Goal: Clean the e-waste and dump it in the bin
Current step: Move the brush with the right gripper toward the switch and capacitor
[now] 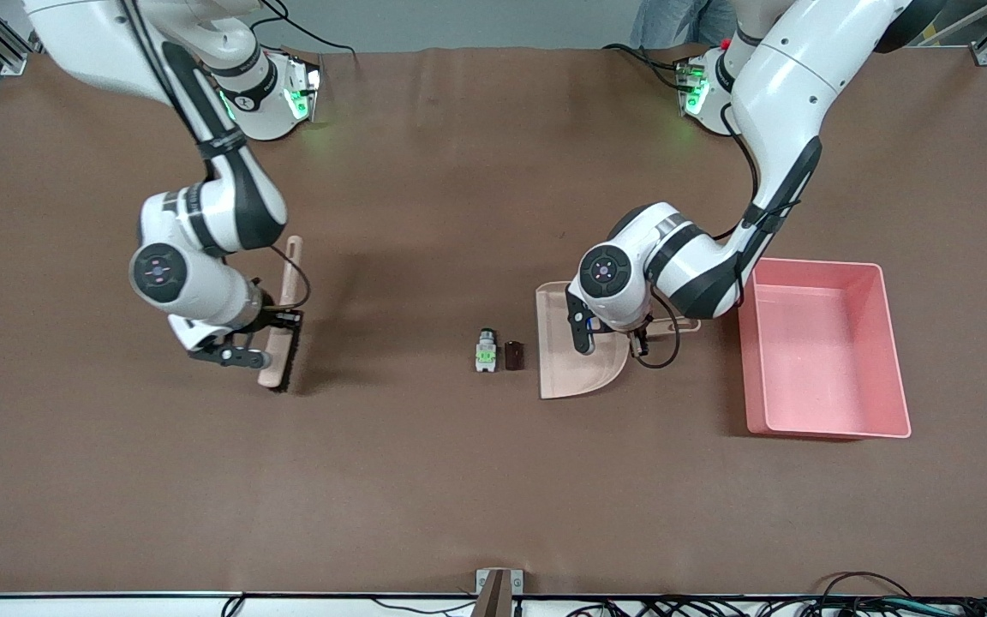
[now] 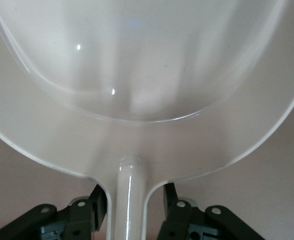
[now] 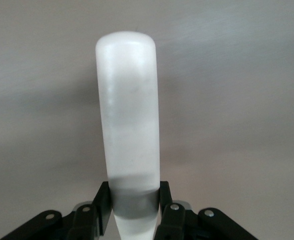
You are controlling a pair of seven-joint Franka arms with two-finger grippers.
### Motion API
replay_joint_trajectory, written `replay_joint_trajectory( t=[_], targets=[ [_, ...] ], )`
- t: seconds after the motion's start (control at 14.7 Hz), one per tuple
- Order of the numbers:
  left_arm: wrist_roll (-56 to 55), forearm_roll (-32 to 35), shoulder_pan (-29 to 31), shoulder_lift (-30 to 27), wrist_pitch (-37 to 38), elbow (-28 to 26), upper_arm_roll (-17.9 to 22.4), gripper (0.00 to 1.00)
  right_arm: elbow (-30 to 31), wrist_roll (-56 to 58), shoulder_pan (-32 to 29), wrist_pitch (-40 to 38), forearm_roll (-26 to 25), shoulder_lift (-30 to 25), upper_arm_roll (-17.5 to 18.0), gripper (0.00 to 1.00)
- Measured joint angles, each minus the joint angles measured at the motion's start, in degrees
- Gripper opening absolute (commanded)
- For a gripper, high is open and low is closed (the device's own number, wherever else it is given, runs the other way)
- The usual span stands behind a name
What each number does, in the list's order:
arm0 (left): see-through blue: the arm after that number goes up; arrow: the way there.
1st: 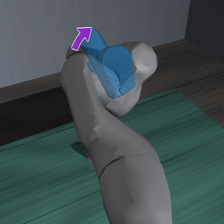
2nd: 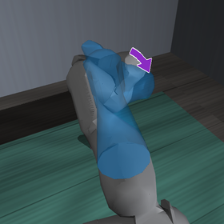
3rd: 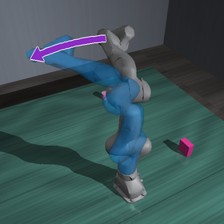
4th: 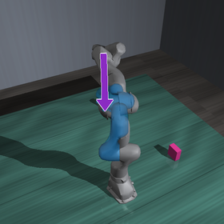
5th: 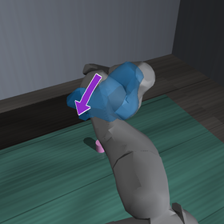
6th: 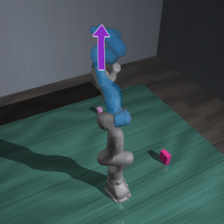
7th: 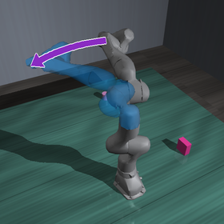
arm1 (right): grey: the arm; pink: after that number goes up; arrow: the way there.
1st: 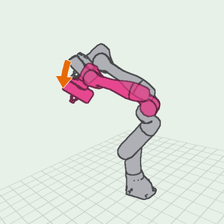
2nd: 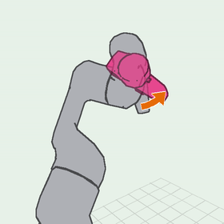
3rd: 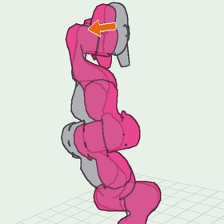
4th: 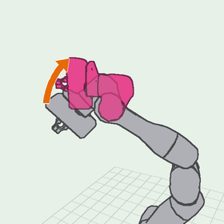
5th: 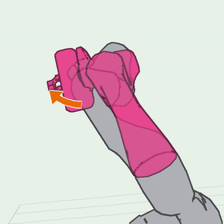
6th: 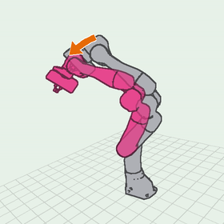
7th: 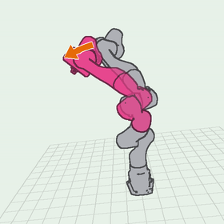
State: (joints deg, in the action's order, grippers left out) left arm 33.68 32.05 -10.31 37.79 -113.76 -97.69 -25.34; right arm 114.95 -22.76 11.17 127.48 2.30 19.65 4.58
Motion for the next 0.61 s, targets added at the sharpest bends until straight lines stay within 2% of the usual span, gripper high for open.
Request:
replay_joint_trajectory(
  t=[0.27, 0.41, 0.61],
  targets=[
    [0.68, 0.2, 0.0, 0.0, -0.01, 0.01, 0.0, 0.3, -2.8, -1.6, 5.73, -0.39, 1.31, 1.11, 0.05, 0.0],
    [0.73, 0.21, 0.0, 0.01, -0.02, 0.01, 0.0, 0.27, -5.33, -1.74, 8.16, -0.67, 5.02, 3.65, 0.02, 0.0],
    [0.74, 0.21, 0.0, 0.01, -0.03, 0.02, 0.0, 0.13, -10.04, -3.5, 10.78, -0.65, 7.82, 9.14, -0.01, 0.0]
  ],
)
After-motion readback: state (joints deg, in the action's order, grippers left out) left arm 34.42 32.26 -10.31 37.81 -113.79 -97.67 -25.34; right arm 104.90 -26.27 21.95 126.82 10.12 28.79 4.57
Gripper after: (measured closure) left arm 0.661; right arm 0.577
